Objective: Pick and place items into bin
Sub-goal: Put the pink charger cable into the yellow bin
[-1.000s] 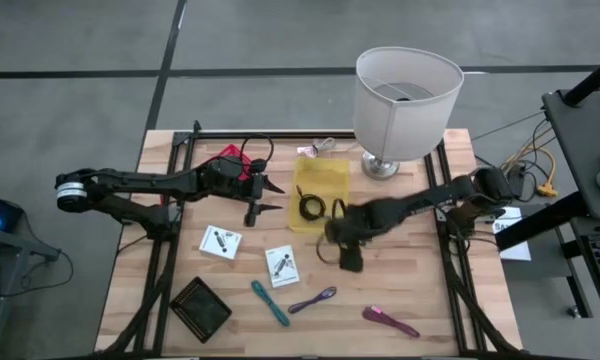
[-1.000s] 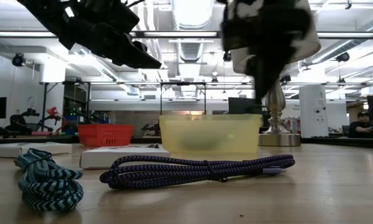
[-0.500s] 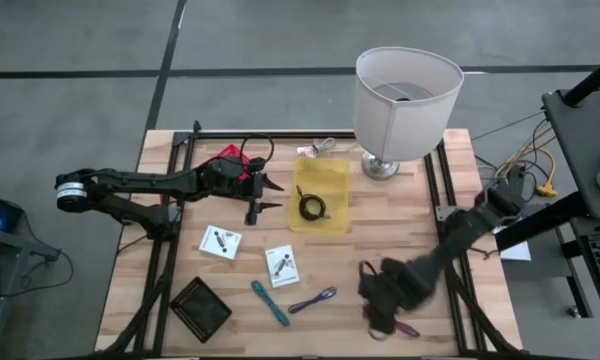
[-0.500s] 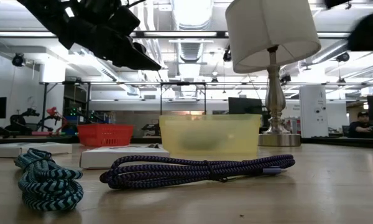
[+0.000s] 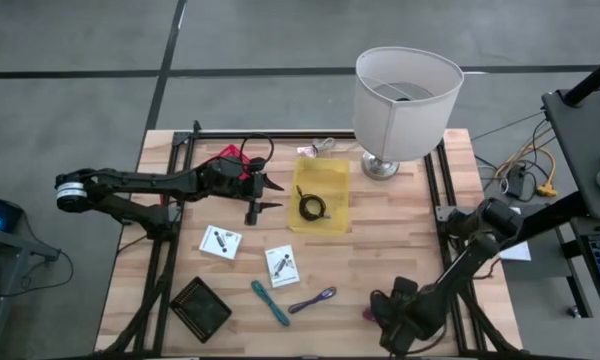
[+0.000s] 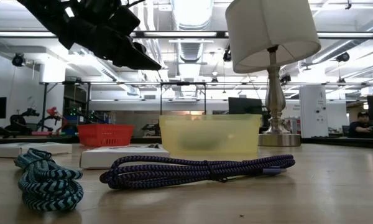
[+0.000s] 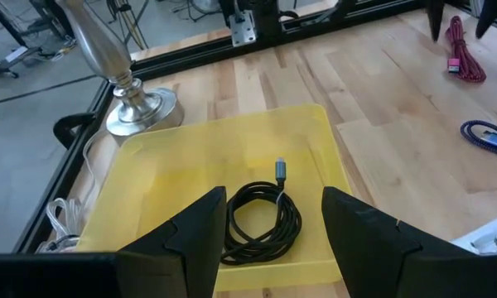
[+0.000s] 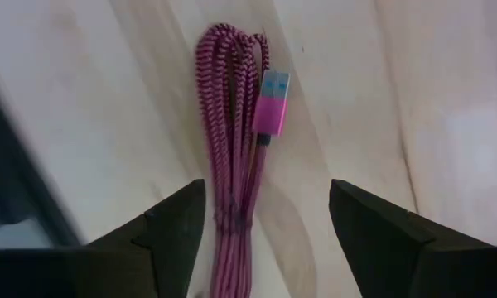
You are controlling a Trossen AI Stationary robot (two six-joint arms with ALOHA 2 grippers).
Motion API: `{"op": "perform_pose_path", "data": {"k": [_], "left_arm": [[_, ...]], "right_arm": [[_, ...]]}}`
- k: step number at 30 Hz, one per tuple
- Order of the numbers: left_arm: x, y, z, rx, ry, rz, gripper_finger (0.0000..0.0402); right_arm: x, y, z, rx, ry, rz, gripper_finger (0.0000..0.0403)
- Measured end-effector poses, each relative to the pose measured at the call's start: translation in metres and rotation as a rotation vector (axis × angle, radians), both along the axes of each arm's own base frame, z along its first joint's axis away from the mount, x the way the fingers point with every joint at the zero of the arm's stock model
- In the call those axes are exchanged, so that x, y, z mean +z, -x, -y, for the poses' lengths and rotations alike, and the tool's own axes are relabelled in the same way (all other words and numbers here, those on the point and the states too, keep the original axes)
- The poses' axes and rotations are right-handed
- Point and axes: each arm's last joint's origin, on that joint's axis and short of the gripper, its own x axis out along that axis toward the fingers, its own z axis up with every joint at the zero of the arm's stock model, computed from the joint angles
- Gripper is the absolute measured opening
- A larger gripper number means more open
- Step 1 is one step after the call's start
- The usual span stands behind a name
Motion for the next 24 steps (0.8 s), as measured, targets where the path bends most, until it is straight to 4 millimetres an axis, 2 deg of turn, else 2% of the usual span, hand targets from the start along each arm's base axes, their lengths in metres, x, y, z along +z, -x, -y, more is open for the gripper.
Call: {"op": "perform_pose_path", "data": {"k": [6,13,18,24], "left_arm": [[0.001,0.0,0.0,0.01,-0.006,0.004,0.0185],[0.001,0.0,-0.001,0.024,-0.012,0.006,0.0185],[0.001,0.0,-0.001,0.024,-0.013,0.006,0.0185],[0.001,0.0,-0.001,0.024,-0.013,0.007,0.0185]], "right_arm": [[-0.028,-0.005,-0.003,0.01,0.033,-0.089,0.0281],[-0.033,-0.008,-0.003,0.007,0.023,-0.122,0.0292],[-0.031,-0.008,-0.003,0.022,0.015,-0.105,0.0258],[-0.031,-0.01,-0.006,0.061,-0.013,-0.079,0.0176]]}}
